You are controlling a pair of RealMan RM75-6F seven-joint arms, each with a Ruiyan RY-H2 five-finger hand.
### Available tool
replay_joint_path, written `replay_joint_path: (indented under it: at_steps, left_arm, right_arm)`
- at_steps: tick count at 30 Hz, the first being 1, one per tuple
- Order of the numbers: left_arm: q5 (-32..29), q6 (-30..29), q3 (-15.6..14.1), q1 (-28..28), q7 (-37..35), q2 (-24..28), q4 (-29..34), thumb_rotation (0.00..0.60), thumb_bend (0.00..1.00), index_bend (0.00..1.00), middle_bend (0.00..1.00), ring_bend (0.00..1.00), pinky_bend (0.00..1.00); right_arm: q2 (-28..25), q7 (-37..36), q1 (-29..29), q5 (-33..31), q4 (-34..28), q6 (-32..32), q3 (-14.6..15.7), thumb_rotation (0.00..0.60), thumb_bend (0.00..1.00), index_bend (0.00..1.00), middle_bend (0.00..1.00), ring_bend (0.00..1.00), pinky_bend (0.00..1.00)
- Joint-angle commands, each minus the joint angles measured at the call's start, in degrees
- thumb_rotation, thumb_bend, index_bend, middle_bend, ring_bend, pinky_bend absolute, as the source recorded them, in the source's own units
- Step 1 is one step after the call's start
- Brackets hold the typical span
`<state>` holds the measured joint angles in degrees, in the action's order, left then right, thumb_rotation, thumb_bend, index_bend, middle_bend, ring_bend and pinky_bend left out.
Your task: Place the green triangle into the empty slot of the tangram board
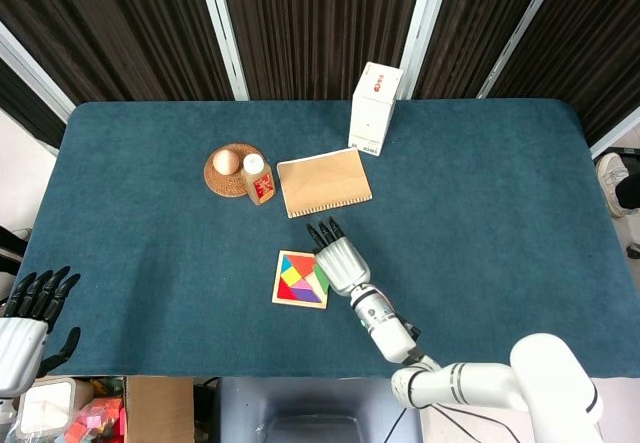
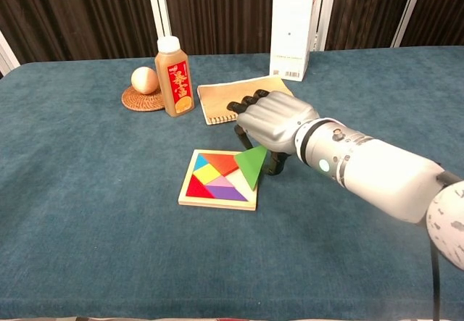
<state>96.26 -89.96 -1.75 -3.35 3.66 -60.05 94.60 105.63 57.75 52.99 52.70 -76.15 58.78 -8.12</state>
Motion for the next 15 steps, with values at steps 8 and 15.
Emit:
replay_joint_path:
  at_steps: [8,15]
  left_arm:
    - [1.0,-0.5,-0.5,0.2,-0.9,0.2,-0.2,0.6,0.46,0.0,0.02,0.01,0.03]
    - [1.4,-1.0,-0.5,0.4,-1.5,0.4,-0.3,0.6,0.46,0.0,0.02,0.01,0.04]
  right_arm:
    - [1.2,0.4,0.4,-0.2,0.6,0.6,-0.4,0.6,0.44,0.74,0.11,0.0,0.0]
    - [2.1,1.4,0.9,-0.3,1.0,0.7,-0.4,0.6,0.44,0.74,0.11,0.0,0.0]
